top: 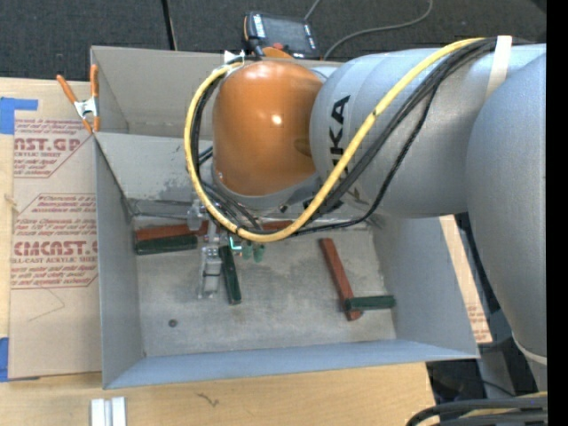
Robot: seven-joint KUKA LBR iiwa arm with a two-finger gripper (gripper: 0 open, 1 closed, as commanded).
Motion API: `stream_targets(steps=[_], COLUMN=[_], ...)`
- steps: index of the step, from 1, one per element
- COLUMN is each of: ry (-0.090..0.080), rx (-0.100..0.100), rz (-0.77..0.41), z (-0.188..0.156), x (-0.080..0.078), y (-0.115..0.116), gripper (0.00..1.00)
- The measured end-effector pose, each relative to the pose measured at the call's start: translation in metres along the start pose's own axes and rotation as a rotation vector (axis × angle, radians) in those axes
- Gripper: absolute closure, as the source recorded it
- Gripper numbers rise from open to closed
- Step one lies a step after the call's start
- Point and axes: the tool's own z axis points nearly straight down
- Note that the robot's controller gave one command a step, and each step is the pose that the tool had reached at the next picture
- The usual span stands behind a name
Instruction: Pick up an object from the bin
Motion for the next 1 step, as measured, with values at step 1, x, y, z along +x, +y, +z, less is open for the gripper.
stream_targets(steps=[1], ry=[-0.001], rx=[0.002], rz=[-0.141], z=[0.1525], x=[0.0353], y=[-0.0717], gripper=[0.00])
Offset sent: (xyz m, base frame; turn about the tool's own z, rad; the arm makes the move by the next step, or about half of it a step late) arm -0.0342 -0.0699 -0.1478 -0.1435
